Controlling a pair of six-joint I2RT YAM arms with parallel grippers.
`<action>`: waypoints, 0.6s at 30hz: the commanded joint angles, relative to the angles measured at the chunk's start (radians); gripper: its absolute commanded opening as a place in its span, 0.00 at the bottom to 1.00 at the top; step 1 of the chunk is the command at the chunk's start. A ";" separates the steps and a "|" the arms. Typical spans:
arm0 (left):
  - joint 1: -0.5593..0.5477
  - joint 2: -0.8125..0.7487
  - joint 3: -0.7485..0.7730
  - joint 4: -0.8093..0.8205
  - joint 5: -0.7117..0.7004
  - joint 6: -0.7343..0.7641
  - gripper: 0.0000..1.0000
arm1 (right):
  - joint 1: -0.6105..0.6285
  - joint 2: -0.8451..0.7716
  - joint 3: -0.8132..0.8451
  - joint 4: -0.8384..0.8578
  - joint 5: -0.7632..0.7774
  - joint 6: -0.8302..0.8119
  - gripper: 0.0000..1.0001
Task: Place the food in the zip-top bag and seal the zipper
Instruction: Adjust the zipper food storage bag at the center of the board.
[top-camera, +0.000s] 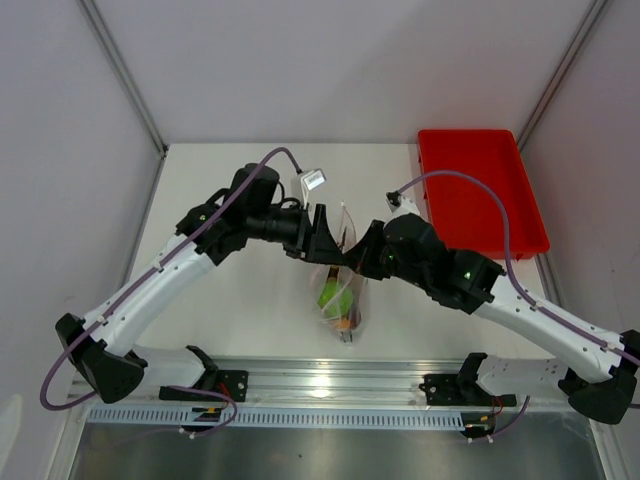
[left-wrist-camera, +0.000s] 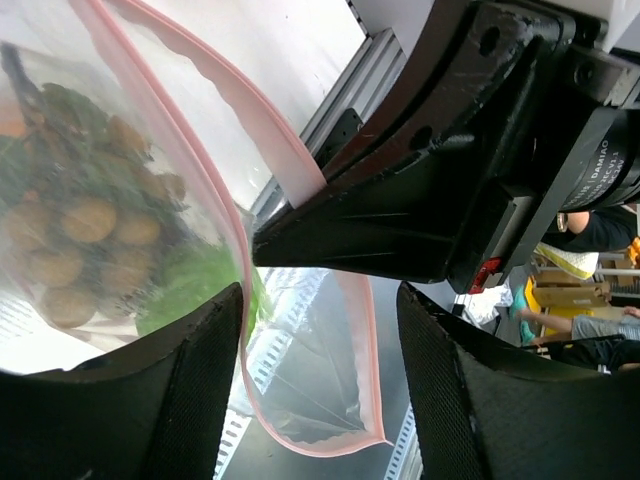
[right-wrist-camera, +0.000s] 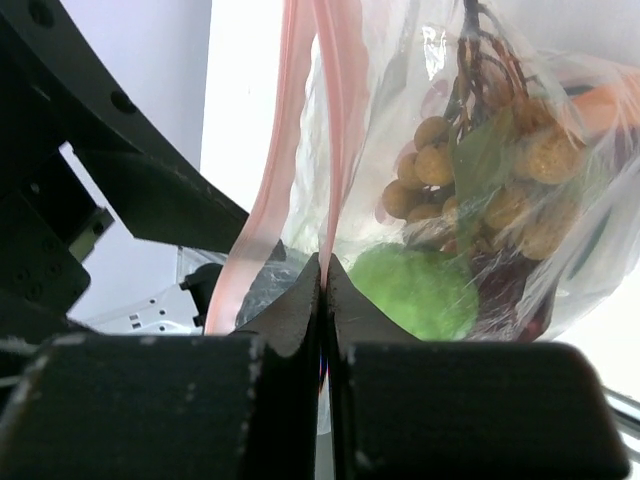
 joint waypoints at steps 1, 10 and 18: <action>-0.027 -0.031 -0.010 0.010 -0.028 0.023 0.66 | 0.008 0.006 0.040 0.042 0.062 0.082 0.00; -0.125 -0.035 0.007 -0.033 -0.182 0.038 0.69 | 0.046 0.028 0.051 0.055 0.160 0.176 0.00; -0.205 -0.046 0.003 -0.064 -0.378 0.051 0.68 | 0.063 0.040 0.046 0.074 0.183 0.245 0.00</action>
